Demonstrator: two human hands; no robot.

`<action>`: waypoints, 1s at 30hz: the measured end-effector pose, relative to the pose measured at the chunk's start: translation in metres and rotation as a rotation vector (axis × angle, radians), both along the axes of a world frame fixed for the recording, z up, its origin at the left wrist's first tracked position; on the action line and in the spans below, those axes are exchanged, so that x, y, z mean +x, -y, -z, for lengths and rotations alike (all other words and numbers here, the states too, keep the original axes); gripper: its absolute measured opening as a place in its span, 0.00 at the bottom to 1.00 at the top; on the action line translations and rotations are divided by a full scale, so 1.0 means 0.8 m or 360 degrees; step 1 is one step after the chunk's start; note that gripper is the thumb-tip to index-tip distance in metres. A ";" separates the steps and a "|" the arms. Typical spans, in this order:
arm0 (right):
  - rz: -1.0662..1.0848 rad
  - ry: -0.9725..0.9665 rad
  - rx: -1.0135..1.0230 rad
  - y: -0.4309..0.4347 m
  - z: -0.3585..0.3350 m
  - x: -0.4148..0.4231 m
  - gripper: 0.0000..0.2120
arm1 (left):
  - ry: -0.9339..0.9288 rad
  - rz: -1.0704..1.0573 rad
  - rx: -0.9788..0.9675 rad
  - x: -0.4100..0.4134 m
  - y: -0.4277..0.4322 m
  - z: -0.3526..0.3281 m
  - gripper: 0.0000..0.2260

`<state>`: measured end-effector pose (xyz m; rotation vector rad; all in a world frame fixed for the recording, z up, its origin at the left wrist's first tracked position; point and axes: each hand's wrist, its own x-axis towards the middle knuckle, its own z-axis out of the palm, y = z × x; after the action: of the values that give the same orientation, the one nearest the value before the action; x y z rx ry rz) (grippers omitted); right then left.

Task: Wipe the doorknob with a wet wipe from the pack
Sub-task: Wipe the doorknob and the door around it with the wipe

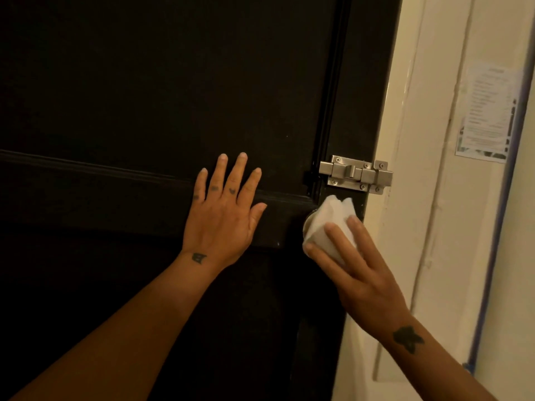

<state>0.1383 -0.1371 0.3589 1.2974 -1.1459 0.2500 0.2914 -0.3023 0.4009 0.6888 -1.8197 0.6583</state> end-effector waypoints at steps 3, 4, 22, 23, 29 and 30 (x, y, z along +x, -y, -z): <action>-0.0037 0.0077 -0.0062 -0.001 0.005 0.004 0.19 | 0.0010 0.0006 0.0007 0.001 -0.001 0.000 0.24; -0.0021 0.0110 -0.0088 0.003 0.002 0.012 0.18 | 0.0014 0.0008 0.0014 0.001 -0.001 0.000 0.24; -0.0505 0.1246 -0.0643 0.041 -0.007 0.063 0.18 | -0.0001 0.0047 0.0012 0.001 -0.001 0.001 0.24; -0.0458 0.1145 -0.0627 0.040 -0.009 0.063 0.17 | -0.0001 0.0043 0.0011 0.000 -0.001 0.001 0.24; -0.0076 0.0512 -0.0377 0.034 -0.018 0.048 0.13 | -0.0002 0.0037 -0.0006 0.000 0.001 0.001 0.24; -0.0044 0.0400 -0.0305 0.030 -0.016 0.044 0.13 | -0.0003 0.0037 -0.0007 0.000 0.001 0.001 0.24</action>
<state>0.1736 -0.1609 0.3714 1.1346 -1.2824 0.5428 0.2914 -0.3032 0.3999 0.6643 -1.8215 0.6459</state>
